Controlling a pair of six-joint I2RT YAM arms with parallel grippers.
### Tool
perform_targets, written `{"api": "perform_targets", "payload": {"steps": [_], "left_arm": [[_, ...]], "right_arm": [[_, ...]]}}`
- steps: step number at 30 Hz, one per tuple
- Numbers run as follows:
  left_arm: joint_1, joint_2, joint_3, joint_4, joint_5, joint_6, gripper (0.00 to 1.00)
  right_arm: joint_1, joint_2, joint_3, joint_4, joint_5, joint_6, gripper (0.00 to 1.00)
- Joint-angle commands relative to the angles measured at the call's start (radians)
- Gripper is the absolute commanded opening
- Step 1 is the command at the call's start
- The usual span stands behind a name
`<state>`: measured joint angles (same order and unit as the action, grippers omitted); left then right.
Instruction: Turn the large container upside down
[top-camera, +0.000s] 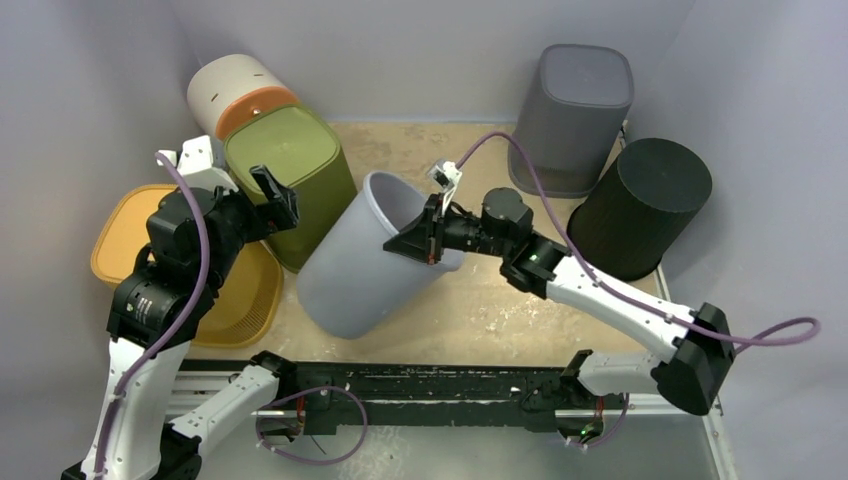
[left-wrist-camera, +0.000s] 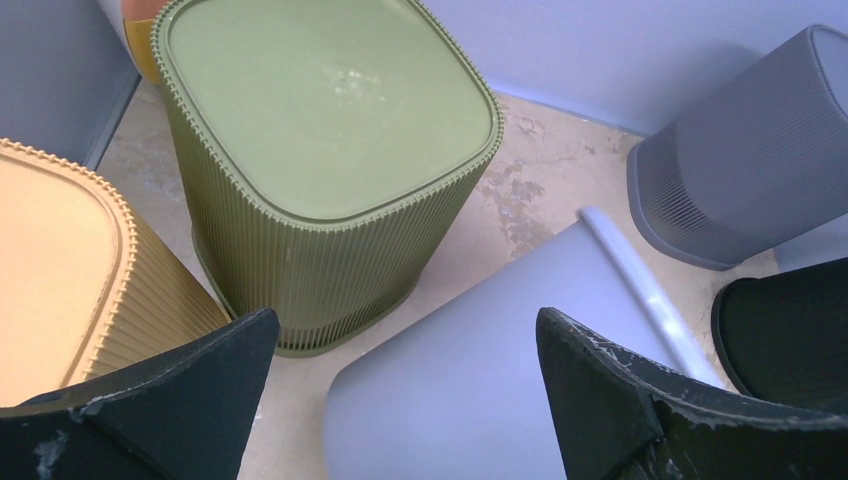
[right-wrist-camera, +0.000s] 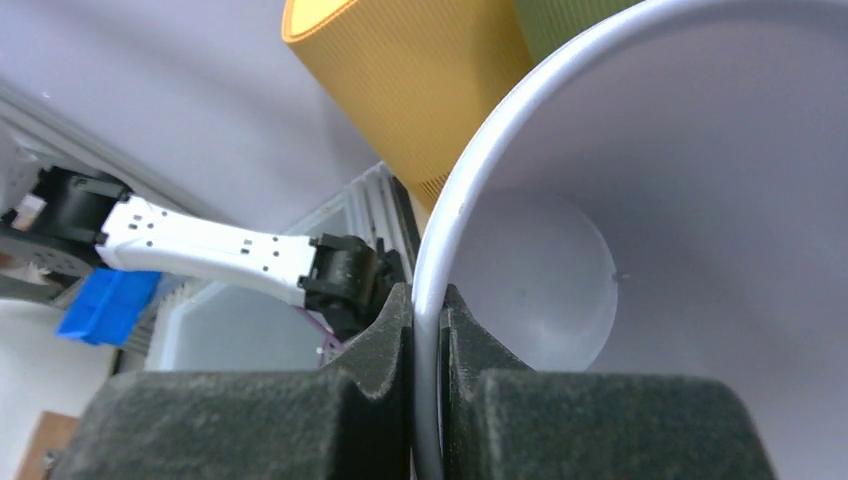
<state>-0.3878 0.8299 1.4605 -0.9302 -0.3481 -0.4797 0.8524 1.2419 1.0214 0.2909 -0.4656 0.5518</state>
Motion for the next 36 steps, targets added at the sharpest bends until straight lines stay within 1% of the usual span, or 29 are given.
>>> {"api": "perform_targets", "payload": {"steps": [1,5,11,16,18,22,26,29,30,33,36], "left_arm": [[-0.003,0.008,0.056,-0.025,-0.019,-0.003,0.97],[-0.003,0.009,0.066,-0.031,-0.024,-0.002,0.97],[-0.002,-0.001,0.042,-0.033,-0.03,0.001,0.97],[-0.002,-0.005,0.028,-0.027,-0.034,0.004,0.97],[-0.002,-0.002,0.028,-0.028,-0.032,0.006,0.97],[-0.002,-0.002,0.031,-0.027,-0.035,0.009,0.97],[-0.003,-0.004,0.026,-0.028,-0.04,0.01,0.97],[-0.002,-0.005,0.023,-0.031,-0.046,0.014,0.97],[-0.002,-0.007,0.023,-0.034,-0.05,0.016,0.97],[-0.002,-0.006,0.023,-0.039,-0.054,0.019,0.97],[-0.002,-0.009,0.023,-0.041,-0.06,0.021,0.97]], "right_arm": [[0.035,0.034,-0.07,0.4,-0.053,0.148,0.0],[0.045,0.092,-0.147,0.543,-0.055,0.191,0.0],[0.021,0.168,-0.259,0.621,-0.037,0.217,0.0],[-0.03,0.274,-0.369,0.817,-0.089,0.297,0.0],[-0.034,0.303,-0.38,0.857,-0.097,0.304,0.0],[-0.036,0.349,-0.376,0.88,-0.096,0.295,0.0],[-0.066,0.395,-0.393,0.947,-0.114,0.339,0.0],[-0.124,0.456,-0.449,1.126,-0.176,0.446,0.0],[-0.15,0.482,-0.472,1.232,-0.2,0.487,0.0],[-0.237,0.571,-0.538,1.474,-0.273,0.602,0.0],[-0.315,0.702,-0.556,1.714,-0.346,0.721,0.0]]}}
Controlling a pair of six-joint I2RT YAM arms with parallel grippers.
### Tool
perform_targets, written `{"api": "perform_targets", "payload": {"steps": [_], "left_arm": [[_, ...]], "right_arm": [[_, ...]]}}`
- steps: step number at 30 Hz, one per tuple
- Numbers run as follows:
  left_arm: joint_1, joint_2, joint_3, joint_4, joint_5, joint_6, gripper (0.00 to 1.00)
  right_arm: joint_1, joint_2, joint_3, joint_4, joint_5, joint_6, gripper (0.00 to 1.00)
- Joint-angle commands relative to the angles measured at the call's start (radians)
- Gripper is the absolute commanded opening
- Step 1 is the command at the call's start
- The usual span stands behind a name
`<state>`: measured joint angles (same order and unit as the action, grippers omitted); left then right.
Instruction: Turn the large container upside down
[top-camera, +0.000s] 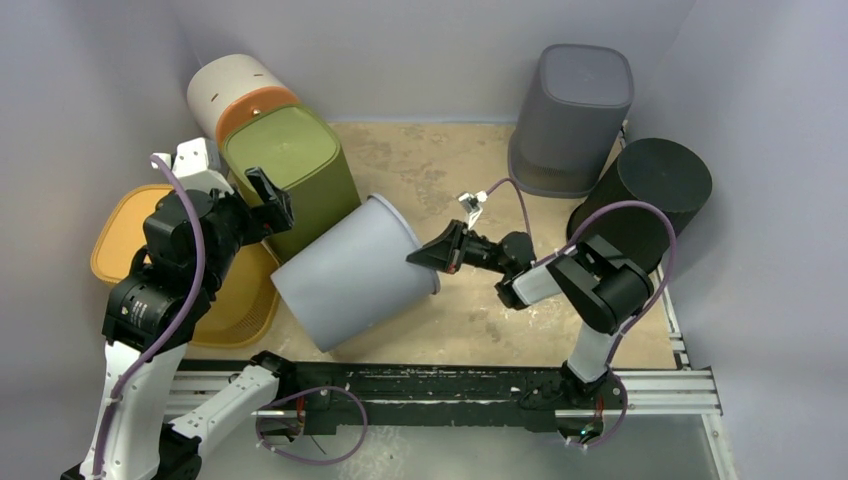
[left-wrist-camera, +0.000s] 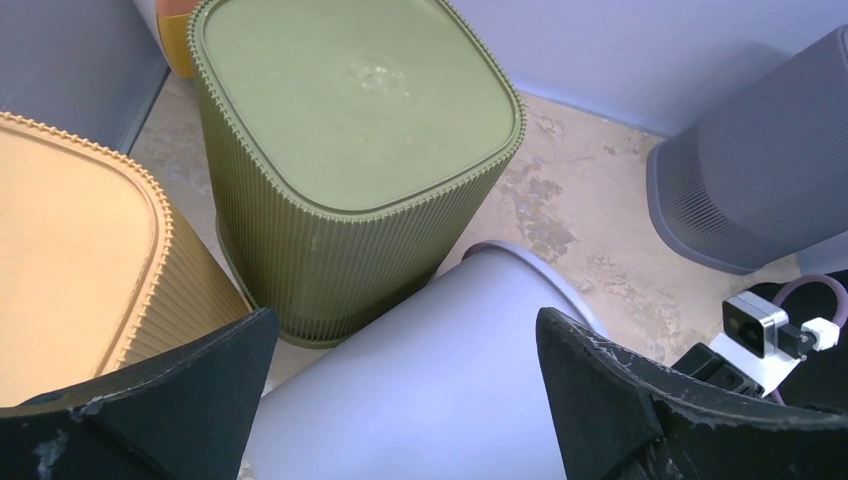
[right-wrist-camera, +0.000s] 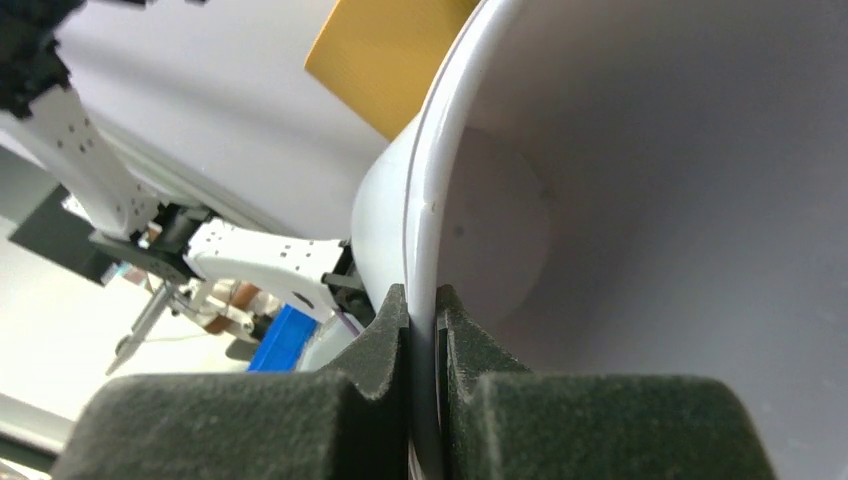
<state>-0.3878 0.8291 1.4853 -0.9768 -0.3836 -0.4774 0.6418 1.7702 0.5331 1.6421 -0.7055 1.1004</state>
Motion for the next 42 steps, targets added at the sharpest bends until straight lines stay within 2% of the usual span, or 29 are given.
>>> {"api": "perform_targets", "payload": {"steps": [1,4,8,18,25,30,39,42], "left_arm": [[-0.002,-0.008,-0.002,0.005,-0.026,0.019,0.97],[-0.003,-0.01,0.0,0.002,-0.029,0.019,0.97],[-0.002,-0.009,0.003,-0.005,-0.041,0.022,0.97],[-0.003,0.018,0.032,0.0,-0.029,0.009,0.97],[-0.002,0.019,0.062,-0.034,-0.051,0.018,0.97],[-0.002,0.015,0.047,-0.028,-0.056,0.017,0.97],[-0.003,0.024,0.063,-0.018,-0.043,0.007,0.97],[-0.003,0.026,0.064,-0.024,-0.044,0.008,0.97]], "right_arm": [[-0.128,0.206,-0.064,0.398,-0.117,0.196,0.0],[-0.163,0.229,-0.053,0.401,-0.157,0.19,0.0],[-0.186,0.177,-0.046,0.396,-0.193,0.196,0.0],[-0.13,-0.01,0.007,0.402,-0.162,0.287,0.0],[-0.203,0.108,0.002,0.39,-0.187,0.262,0.0],[-0.134,0.096,0.03,0.395,-0.171,0.265,0.0],[0.099,0.063,0.2,0.393,-0.041,0.311,0.0],[0.117,0.068,0.214,0.392,-0.029,0.317,0.0]]}}
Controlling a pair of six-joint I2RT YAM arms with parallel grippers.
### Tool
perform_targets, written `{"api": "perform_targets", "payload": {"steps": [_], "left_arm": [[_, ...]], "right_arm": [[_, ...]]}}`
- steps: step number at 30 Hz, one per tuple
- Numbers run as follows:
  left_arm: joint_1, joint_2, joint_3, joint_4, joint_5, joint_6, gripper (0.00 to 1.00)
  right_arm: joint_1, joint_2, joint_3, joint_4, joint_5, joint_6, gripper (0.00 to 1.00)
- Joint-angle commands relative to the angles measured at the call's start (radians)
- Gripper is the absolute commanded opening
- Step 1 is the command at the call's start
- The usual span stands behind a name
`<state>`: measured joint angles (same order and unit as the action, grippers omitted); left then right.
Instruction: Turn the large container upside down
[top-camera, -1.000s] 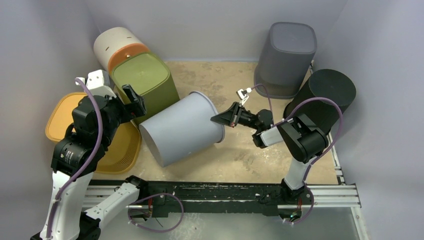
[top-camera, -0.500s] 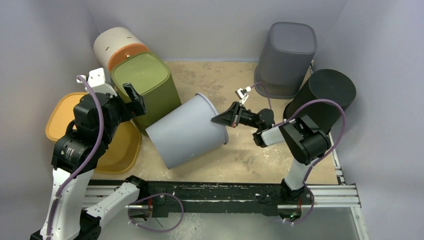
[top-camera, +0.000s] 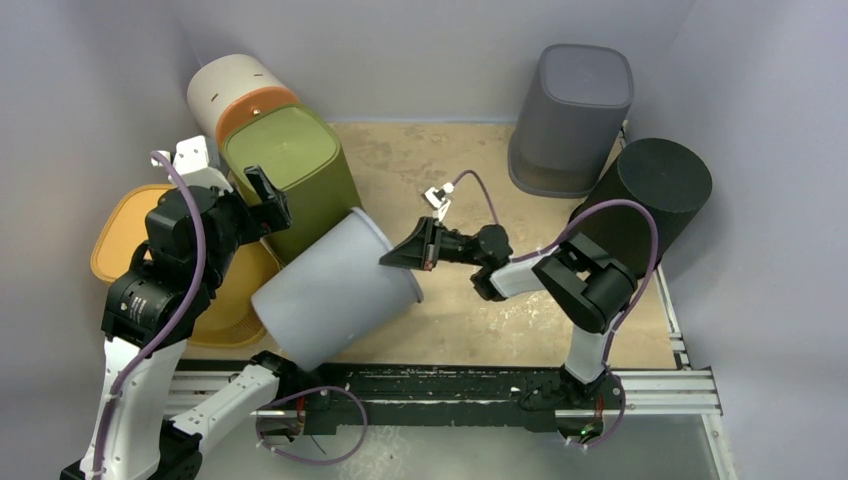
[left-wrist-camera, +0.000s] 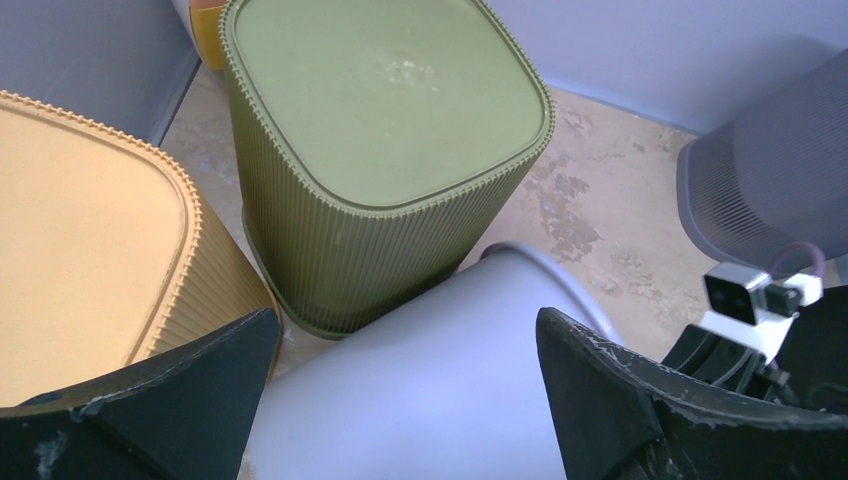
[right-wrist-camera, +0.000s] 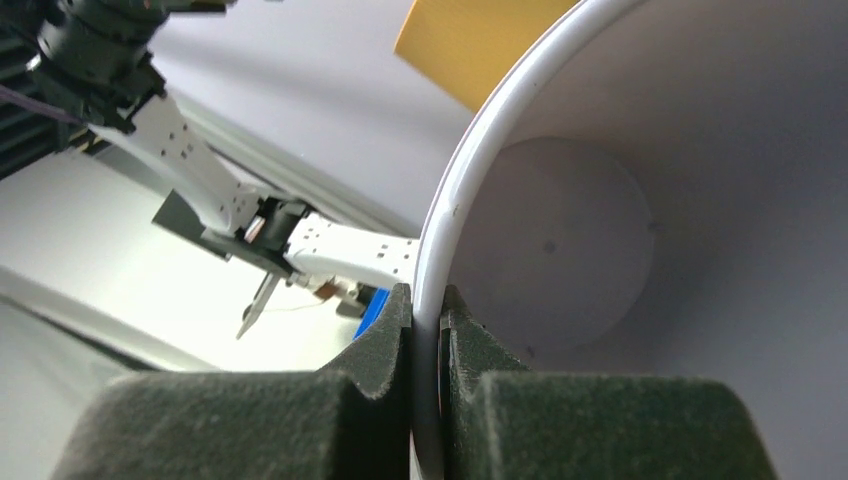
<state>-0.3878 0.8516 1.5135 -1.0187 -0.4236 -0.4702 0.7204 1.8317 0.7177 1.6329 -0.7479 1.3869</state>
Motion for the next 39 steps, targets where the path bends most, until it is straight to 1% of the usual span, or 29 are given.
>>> {"api": "perform_targets", "payload": {"steps": [1,4,7,12,15,23,24,25,30,33,35,39], "left_arm": [[-0.003,0.001,0.034,0.018,-0.004,-0.001,0.97],[-0.002,-0.005,0.03,0.016,-0.004,-0.002,0.97],[-0.002,-0.01,0.026,0.011,-0.007,-0.002,0.97],[-0.001,-0.015,0.023,0.006,-0.013,-0.001,0.97],[-0.001,-0.015,0.018,0.008,-0.015,-0.001,0.97],[-0.002,-0.016,-0.023,0.03,-0.006,-0.005,0.97],[-0.001,-0.017,-0.029,0.033,-0.006,-0.005,0.97],[-0.003,-0.018,-0.033,0.036,-0.006,-0.005,0.97],[-0.002,-0.018,-0.053,0.046,-0.006,-0.003,0.97],[-0.003,-0.014,-0.061,0.054,-0.002,-0.003,0.97],[-0.002,-0.012,-0.067,0.061,0.004,-0.003,0.97],[-0.002,-0.014,-0.083,0.071,0.009,-0.006,0.97]], "right_arm": [[0.035,0.008,0.02,0.4,0.019,0.031,0.0],[-0.006,0.023,-0.026,0.4,0.017,0.036,0.0],[-0.085,0.044,-0.073,0.4,-0.014,0.043,0.0],[-0.242,0.096,-0.104,0.398,-0.117,0.044,0.0],[-0.313,0.125,-0.115,0.398,-0.172,0.033,0.0],[-0.429,0.224,-0.135,0.397,-0.248,-0.029,0.0],[-0.441,0.235,-0.139,0.397,-0.25,-0.036,0.01],[-0.455,0.246,-0.139,0.397,-0.254,-0.044,0.06],[-0.523,0.287,-0.141,0.397,-0.277,-0.067,0.15],[-0.545,0.3,-0.14,0.397,-0.288,-0.071,0.23],[-0.555,0.307,-0.135,0.4,-0.293,-0.072,0.24],[-0.561,0.322,-0.13,0.403,-0.292,-0.068,0.24]]}}
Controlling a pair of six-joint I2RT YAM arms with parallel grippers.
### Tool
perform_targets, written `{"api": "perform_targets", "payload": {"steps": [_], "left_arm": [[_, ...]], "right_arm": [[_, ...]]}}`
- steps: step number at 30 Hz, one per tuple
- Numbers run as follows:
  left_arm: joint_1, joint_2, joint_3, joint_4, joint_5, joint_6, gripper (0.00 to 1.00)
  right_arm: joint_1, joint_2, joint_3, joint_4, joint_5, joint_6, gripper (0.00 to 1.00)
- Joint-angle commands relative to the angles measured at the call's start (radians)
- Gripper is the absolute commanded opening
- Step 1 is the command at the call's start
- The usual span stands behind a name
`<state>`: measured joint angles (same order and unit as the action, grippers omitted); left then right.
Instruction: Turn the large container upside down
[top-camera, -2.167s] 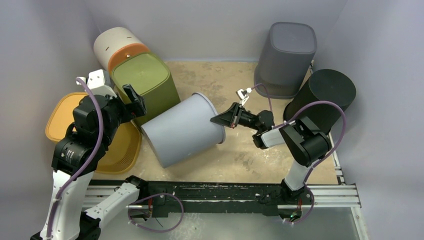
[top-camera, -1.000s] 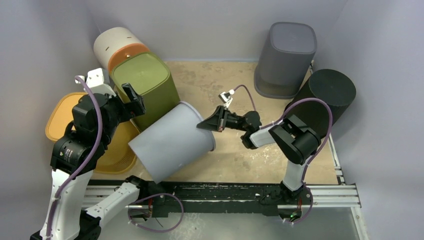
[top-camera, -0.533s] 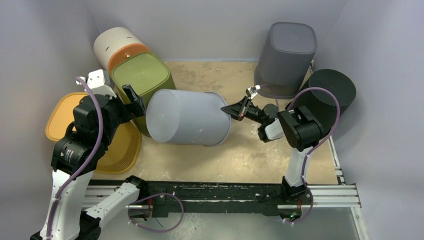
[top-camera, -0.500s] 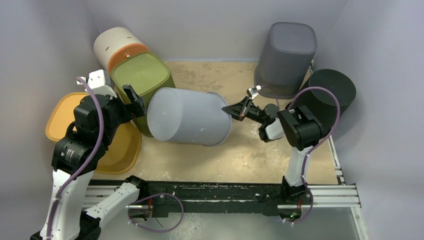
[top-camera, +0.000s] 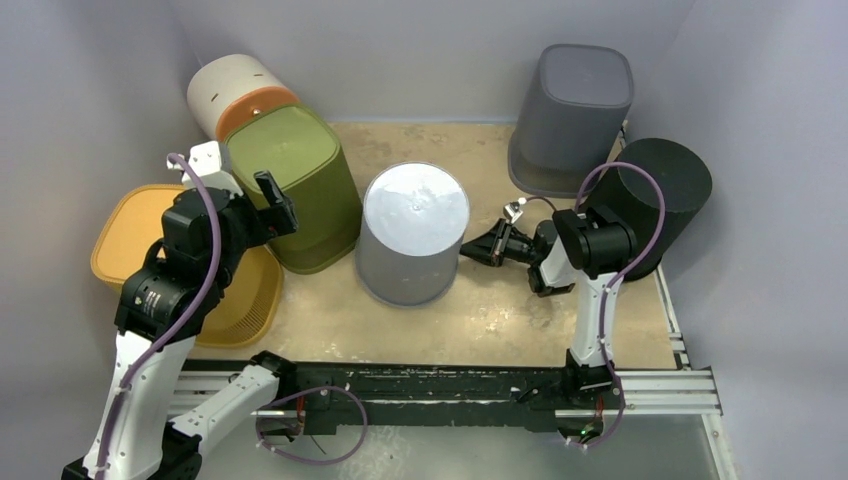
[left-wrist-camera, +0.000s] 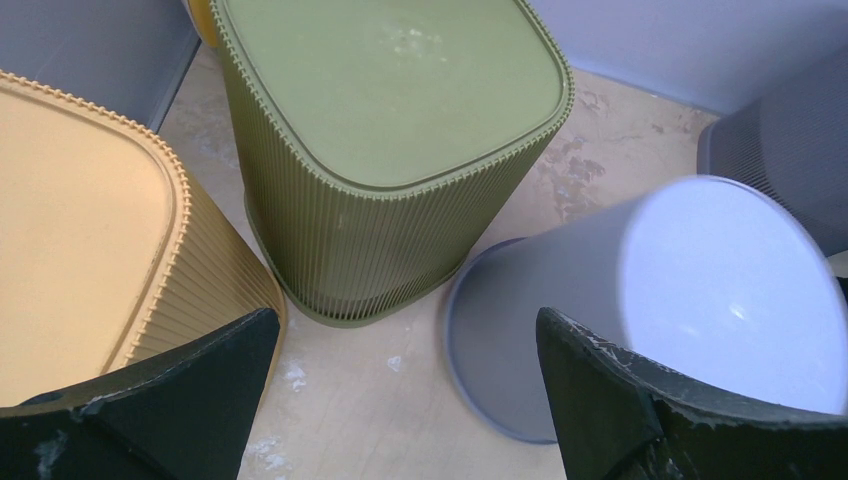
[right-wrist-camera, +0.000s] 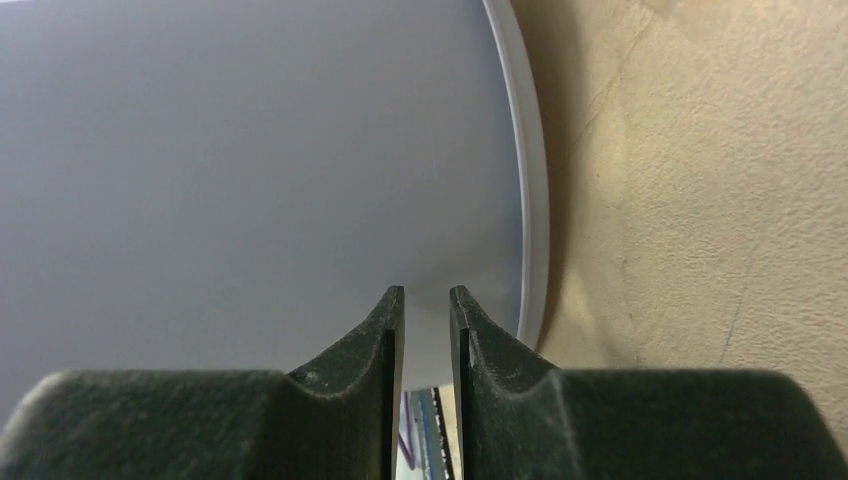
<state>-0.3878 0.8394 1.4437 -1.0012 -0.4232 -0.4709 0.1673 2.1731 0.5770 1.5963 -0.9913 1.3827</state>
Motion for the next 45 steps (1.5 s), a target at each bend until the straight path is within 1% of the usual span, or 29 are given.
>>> {"api": "perform_targets", "payload": {"steps": [1,11,14,17,20,24,26,29,32,34,35,36,37,38,39,40,41,42,43,45], "left_arm": [[-0.001,-0.003,-0.014,0.053,0.009,-0.005,0.97],[-0.003,-0.004,-0.032,0.065,0.022,-0.003,0.97],[-0.002,-0.002,-0.034,0.071,0.026,-0.005,0.97],[-0.002,0.003,-0.027,0.074,0.027,-0.003,0.97],[-0.002,0.011,-0.016,0.076,0.033,-0.005,0.97],[-0.002,0.022,0.001,0.083,0.037,-0.006,0.97],[-0.003,0.028,0.003,0.082,0.037,-0.004,0.97],[-0.001,0.044,0.005,0.08,0.049,0.001,0.97],[-0.003,0.062,0.015,0.078,0.061,0.004,0.97],[-0.002,0.067,0.02,0.082,0.057,0.008,0.97],[-0.002,0.068,0.02,0.085,0.056,0.009,0.97],[-0.001,0.067,0.019,0.087,0.057,0.009,0.97],[-0.001,0.068,0.016,0.091,0.061,0.012,0.97],[-0.003,0.067,0.012,0.095,0.064,0.012,0.97],[-0.003,0.068,0.007,0.1,0.066,0.012,0.97],[-0.003,0.069,0.001,0.103,0.07,0.01,0.97],[-0.002,0.07,-0.004,0.107,0.074,0.011,0.97],[-0.002,0.072,-0.009,0.111,0.076,0.011,0.97],[-0.002,0.073,-0.014,0.117,0.076,0.011,0.97],[-0.002,0.077,-0.022,0.128,0.077,0.012,0.97]], "right_arm": [[-0.009,-0.018,0.011,0.44,-0.049,-0.063,0.24],[-0.014,-0.04,0.019,0.437,-0.034,-0.046,0.27],[-0.014,-0.074,0.032,0.45,-0.028,-0.013,0.27],[-0.014,-0.147,0.059,0.45,-0.025,0.027,0.27],[-0.014,-0.234,0.119,0.451,-0.026,0.099,0.29],[-0.014,-0.309,0.245,0.441,-0.016,0.202,0.3],[-0.014,-0.341,0.316,0.392,-0.012,0.214,0.31],[-0.013,-0.377,0.45,0.256,-0.027,0.192,0.32],[-0.012,-0.419,0.563,0.043,-0.052,0.101,0.33],[-0.009,-0.463,0.639,-0.186,-0.064,-0.042,0.34],[-0.007,-0.488,0.677,-0.35,-0.063,-0.136,0.36],[-0.002,-0.516,0.724,-0.54,-0.049,-0.27,0.44],[0.006,-0.542,0.784,-0.762,-0.007,-0.432,0.51],[0.02,-0.564,0.851,-1.001,0.062,-0.605,0.61],[0.044,-0.577,0.924,-1.212,0.167,-0.781,0.85],[0.073,-0.585,0.984,-1.38,0.265,-0.913,0.98],[0.1,-0.584,1.033,-1.493,0.362,-0.997,1.0],[0.126,-0.582,1.064,-1.57,0.44,-1.062,1.0],[0.149,-0.581,1.086,-1.626,0.514,-1.107,1.0],[0.195,-0.589,1.094,-1.686,0.664,-1.189,1.0]]}}
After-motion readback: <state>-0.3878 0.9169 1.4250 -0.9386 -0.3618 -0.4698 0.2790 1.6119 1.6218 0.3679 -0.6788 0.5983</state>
